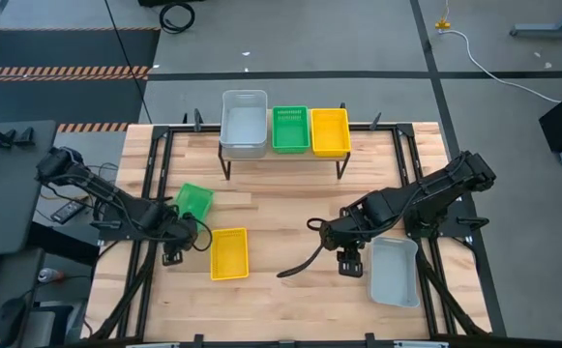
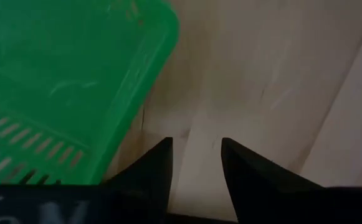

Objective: Stack baskets on shelf by color
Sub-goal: Move the green bin to the center of the table, then stack the yellow bin on top of the yellow bin on the shelf

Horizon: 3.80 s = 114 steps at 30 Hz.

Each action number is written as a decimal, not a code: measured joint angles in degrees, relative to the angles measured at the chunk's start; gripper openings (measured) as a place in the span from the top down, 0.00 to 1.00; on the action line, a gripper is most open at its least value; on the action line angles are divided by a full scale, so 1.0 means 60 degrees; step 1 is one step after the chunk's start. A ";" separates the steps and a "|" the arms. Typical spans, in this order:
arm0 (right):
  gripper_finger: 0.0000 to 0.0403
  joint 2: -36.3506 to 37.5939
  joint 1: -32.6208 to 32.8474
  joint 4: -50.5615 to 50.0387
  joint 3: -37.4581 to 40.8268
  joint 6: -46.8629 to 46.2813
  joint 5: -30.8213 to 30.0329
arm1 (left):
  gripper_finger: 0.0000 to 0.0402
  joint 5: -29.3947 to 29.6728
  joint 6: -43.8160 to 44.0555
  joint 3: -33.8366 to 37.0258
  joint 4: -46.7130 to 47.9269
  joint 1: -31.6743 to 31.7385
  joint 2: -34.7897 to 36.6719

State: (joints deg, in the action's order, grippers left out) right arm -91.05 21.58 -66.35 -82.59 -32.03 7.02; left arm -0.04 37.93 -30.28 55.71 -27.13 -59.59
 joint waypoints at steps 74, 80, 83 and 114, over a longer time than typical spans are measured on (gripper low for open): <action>0.48 -0.0007 -0.0157 0.1368 -0.0004 -0.0464 -0.0605 | 0.95 -0.0626 -0.2452 -0.6101 -0.4858 0.2093 -0.6907; 0.48 0.0149 -0.0152 -0.0322 0.0000 -0.0770 -0.0165 | 0.95 -0.0661 -0.2684 -0.7570 -0.4735 0.2508 -0.7932; 0.48 0.0509 -0.0096 -0.0889 0.0000 -0.0938 -0.0205 | 0.95 -0.0708 -0.2680 -0.7978 -0.4413 0.2727 -0.8046; 0.48 -0.0961 0.0513 0.3608 0.0244 -0.2406 -0.0724 | 0.70 -0.0800 -0.4035 -1.1293 0.3039 0.3093 -0.7227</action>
State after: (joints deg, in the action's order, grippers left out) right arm -96.81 24.66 -44.70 -81.12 -46.46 2.68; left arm -4.84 13.72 -98.04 73.95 -8.57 -102.96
